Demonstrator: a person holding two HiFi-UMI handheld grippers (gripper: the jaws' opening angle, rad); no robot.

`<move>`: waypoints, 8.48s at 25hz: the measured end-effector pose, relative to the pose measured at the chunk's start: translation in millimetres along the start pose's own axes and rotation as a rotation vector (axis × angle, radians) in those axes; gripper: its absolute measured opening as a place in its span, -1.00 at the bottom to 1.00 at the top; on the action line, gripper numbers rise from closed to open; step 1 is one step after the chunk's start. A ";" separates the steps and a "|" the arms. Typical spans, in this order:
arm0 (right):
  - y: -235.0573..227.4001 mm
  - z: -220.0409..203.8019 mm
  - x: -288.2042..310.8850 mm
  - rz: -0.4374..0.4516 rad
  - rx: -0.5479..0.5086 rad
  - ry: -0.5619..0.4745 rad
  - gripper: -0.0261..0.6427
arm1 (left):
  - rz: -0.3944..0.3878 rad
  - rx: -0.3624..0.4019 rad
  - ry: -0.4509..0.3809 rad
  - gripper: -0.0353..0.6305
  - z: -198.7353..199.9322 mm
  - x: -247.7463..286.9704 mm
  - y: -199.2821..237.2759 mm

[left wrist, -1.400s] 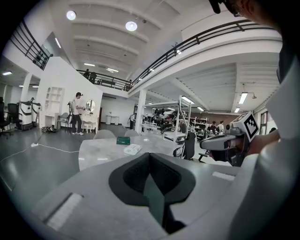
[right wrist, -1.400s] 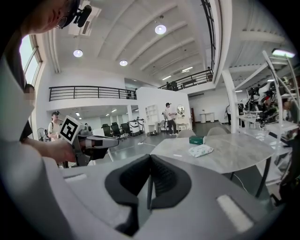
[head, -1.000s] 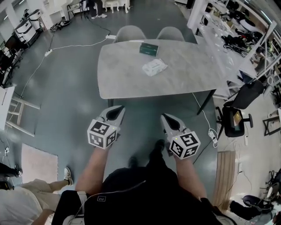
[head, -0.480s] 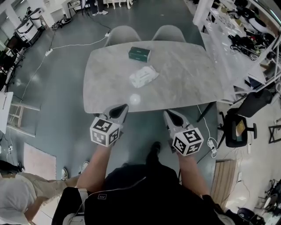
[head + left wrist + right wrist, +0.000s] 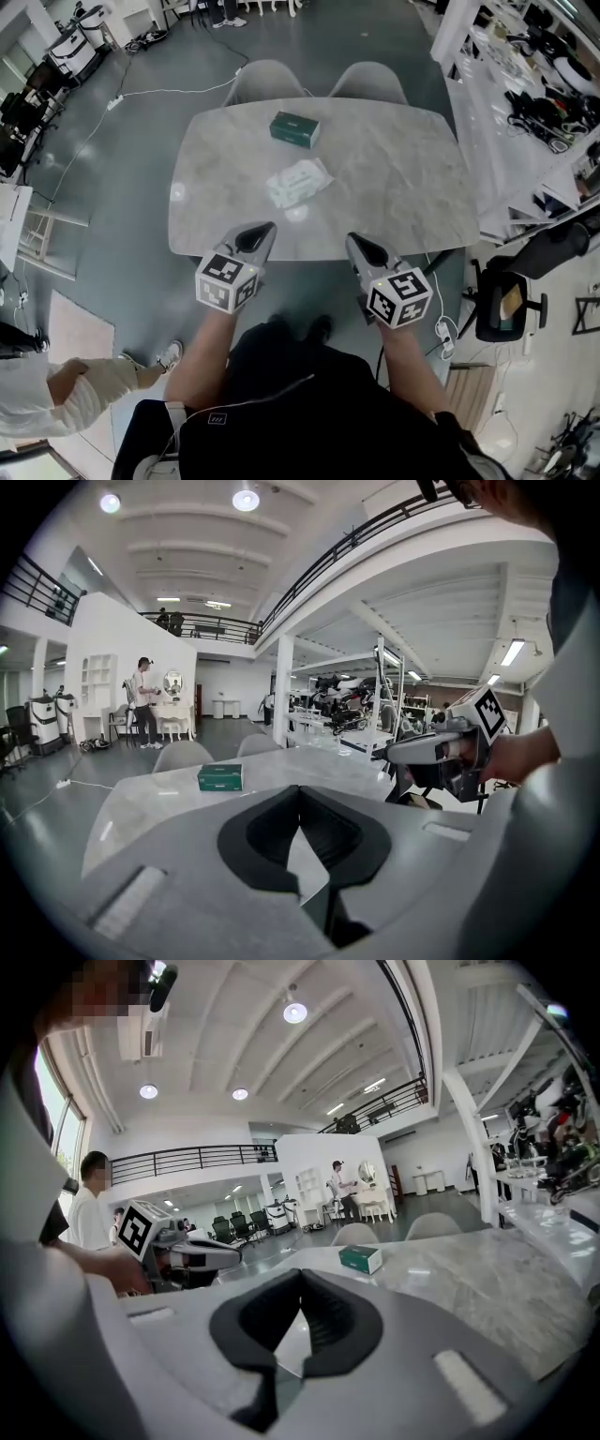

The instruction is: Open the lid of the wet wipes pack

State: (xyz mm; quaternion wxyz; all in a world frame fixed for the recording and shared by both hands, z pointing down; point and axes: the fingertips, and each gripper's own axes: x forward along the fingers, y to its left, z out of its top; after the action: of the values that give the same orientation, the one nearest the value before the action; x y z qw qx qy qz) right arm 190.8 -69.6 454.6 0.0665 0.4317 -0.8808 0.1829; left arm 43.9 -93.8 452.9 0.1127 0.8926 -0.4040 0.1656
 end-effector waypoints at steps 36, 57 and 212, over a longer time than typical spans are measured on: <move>-94.1 -47.4 260.5 0.038 -0.207 0.483 -0.71 | -0.121 0.081 0.210 -0.89 -38.6 153.3 142.4; -178.7 -123.5 322.0 0.209 -0.300 0.715 -0.67 | -0.137 0.119 0.530 -0.87 -106.5 273.3 134.5; -76.1 14.1 274.8 0.058 -0.082 0.235 -0.84 | 0.129 -0.101 -0.008 -0.63 -12.5 39.1 258.0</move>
State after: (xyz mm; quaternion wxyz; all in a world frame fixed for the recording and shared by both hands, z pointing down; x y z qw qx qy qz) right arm 81.2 -319.9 537.3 0.1814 0.3785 -0.8858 0.1981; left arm -130.1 -283.6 496.9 0.1452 0.8584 -0.4691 0.1485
